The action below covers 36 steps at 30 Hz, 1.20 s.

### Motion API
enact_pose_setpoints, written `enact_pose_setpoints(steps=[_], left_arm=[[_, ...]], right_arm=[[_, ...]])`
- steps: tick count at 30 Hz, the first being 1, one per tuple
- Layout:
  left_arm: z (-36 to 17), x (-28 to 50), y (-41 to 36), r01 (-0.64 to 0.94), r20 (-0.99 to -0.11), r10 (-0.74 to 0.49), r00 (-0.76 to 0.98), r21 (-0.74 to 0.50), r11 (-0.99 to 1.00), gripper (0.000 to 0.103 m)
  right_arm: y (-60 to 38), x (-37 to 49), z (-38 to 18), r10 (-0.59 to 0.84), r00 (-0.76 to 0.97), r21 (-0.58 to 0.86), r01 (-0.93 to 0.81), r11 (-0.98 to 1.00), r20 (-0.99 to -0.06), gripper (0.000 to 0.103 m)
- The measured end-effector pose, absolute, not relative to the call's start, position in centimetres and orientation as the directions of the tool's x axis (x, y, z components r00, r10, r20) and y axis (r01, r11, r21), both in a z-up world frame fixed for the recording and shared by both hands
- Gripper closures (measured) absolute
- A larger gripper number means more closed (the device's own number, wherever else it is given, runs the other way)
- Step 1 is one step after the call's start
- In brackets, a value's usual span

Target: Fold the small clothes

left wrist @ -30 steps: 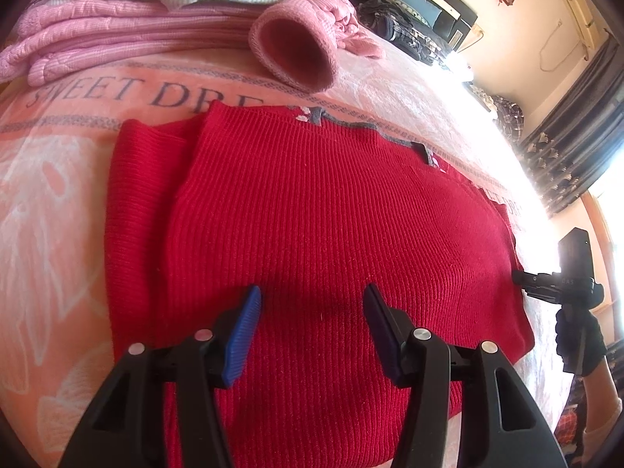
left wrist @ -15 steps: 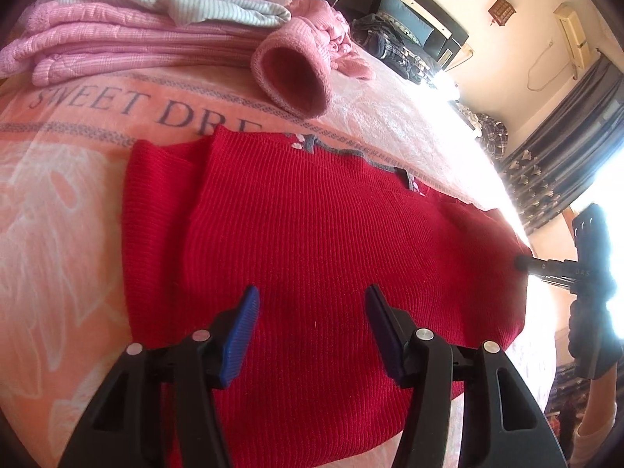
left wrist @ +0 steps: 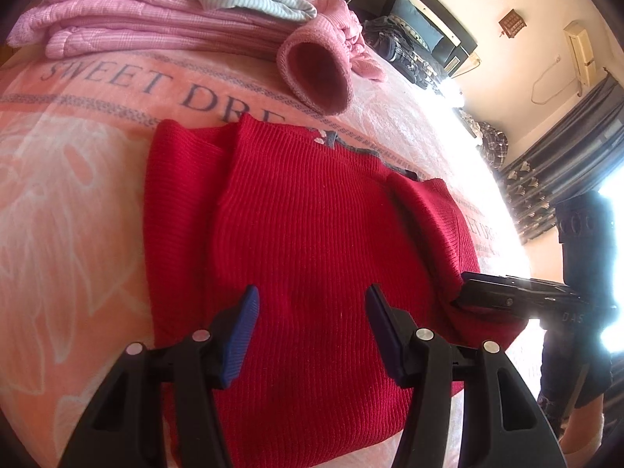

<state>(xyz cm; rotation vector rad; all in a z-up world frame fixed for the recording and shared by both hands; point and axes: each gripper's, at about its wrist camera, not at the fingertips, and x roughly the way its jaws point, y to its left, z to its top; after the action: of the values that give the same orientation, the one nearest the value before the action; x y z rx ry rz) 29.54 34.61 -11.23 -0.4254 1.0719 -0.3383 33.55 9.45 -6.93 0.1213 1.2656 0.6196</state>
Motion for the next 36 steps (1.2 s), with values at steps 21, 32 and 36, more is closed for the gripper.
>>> enact_pose_setpoints(steps=[21,32,36], left_arm=[[-10.1,30.6,30.4,0.052,-0.703,-0.601,0.381,-0.633,0.773,0.045],[-13.7,34.5,25.1,-0.087,-0.513,-0.803,0.302,-0.854,0.513,0.041],[-14.8,36.1,23.6,-0.110,-0.469,-0.825,0.315,-0.882,0.459,0.041]], right_arm=[[7.9,24.5,-8.1,0.259,0.301,0.039,-0.582,0.812,-0.917,0.073],[2.2,25.8,-4.8,0.489,0.267,0.318,-0.493,0.810,-0.830,0.097],[1.2,25.6,-4.8,0.513,0.262,0.340,-0.498,0.798,-0.818,0.097]])
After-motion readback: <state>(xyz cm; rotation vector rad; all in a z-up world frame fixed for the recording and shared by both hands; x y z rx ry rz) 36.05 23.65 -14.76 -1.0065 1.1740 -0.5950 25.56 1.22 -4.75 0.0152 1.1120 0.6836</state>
